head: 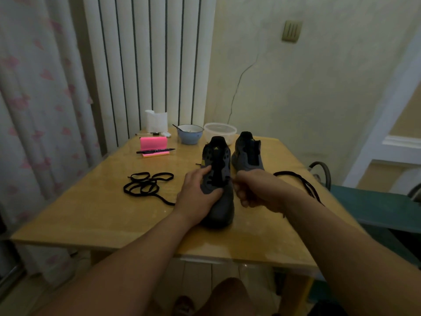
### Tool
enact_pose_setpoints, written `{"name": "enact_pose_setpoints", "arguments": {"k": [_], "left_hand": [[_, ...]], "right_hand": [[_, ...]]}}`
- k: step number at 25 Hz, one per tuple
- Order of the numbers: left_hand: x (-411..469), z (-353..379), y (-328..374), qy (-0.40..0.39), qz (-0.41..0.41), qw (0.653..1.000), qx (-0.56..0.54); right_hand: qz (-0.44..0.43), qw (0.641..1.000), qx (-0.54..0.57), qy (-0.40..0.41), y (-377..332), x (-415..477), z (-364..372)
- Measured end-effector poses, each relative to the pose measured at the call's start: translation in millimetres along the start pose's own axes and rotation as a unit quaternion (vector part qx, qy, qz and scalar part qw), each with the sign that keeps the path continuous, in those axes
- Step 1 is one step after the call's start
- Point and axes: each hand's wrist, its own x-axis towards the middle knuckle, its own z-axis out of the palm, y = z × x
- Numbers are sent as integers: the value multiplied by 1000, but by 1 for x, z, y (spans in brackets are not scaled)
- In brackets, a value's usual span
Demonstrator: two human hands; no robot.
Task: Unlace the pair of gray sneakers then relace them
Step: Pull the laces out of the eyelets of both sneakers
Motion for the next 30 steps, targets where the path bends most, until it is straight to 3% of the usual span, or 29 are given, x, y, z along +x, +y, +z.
{"name": "enact_pose_setpoints", "arguments": {"k": [3,7,8,10,12,13,16,18,22,24,27,30], "left_hand": [[-3,0,1,0,6,1000,-3],[-4,-2,3,-6,8,1000,-12],[-3,-2,3,-5,8,1000,-12],[-2,-2,2,-2,8,1000,-9],[-1,-1,-1,-2,7,1000,-12],[-1,-1,-2,2,7,1000,-15],[-2,1,-2,3,4,1000,-25],[-3,1,-2,2,7,1000,-23],[-1,-1,-1,2,5,1000,-24],[-2,0,1,3,5,1000,-26],[-2,0,1,1,9,999,-32],[-2,0,0,1,10,999,-43]], "right_hand": [[36,994,-48,89,-7,20,8],[-9,965,-254,67,-21,41,12],[-27,966,-250,57,-20,37,10],[-49,992,-112,23,-9,20,-2],[-43,997,45,-54,6,-8,-15],[-25,996,51,-69,11,-18,-18],[37,991,-109,65,17,-12,-16],[12,982,-148,118,4,10,-7],[-66,950,-300,58,-10,31,0],[-94,959,-260,65,-6,21,-8],[-31,982,-177,60,11,8,-30],[37,954,-295,24,18,13,-32]]}}
